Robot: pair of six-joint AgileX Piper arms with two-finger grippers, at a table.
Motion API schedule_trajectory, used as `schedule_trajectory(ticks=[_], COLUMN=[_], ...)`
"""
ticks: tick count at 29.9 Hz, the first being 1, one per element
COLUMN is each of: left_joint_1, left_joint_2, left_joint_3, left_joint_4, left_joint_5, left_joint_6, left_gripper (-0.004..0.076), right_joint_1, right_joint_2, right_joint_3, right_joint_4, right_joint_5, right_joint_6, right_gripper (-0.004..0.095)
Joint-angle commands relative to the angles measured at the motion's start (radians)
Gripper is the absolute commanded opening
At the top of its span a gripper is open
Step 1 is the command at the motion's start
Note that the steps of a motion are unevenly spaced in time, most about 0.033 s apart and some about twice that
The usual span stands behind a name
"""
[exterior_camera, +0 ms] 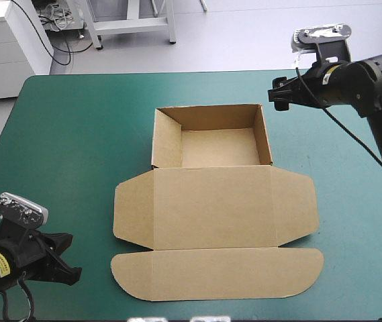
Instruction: Fold the box
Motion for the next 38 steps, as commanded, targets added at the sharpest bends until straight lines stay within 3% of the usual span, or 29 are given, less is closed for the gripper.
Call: schedule_trajectory(ticks=[1, 16, 32, 35, 38], left_joint_1=[-0.005, -0.005, -0.005, -0.005, -0.005], left_joint_2=[0.005, 0.005, 0.005, 0.005, 0.005], left_joint_3=[-0.021, -0.021, -0.021, -0.021, -0.021], left_joint_4=[-0.006, -0.006, 0.0, 0.0, 0.0], left_joint_5=[-0.048, -0.048, -0.048, -0.048, -0.048], left_joint_6=[-0.003, -0.002, -0.002, -0.002, -0.002], left_gripper=[-0.0008, -0.0008, -0.0008, -0.0008, -0.0008], right_joint_1=[0.0, 0.0, 0.0, 0.0, -0.005], right_joint_2=[0.037, 0.369, 0.466, 0.466, 0.47], right_joint_3=[-0.029, -0.029, -0.029, -0.029, -0.029], right_joint_4=[0.005, 0.063, 0.063, 0.056, 0.056], right_joint_5=[-0.052, -0.052, -0.052, -0.052, -0.052], right_joint_6=[-0.002, -0.007, -0.037, -0.037, -0.037], right_gripper=[0.0903, 0.0902, 0.0896, 0.0804, 0.0531])
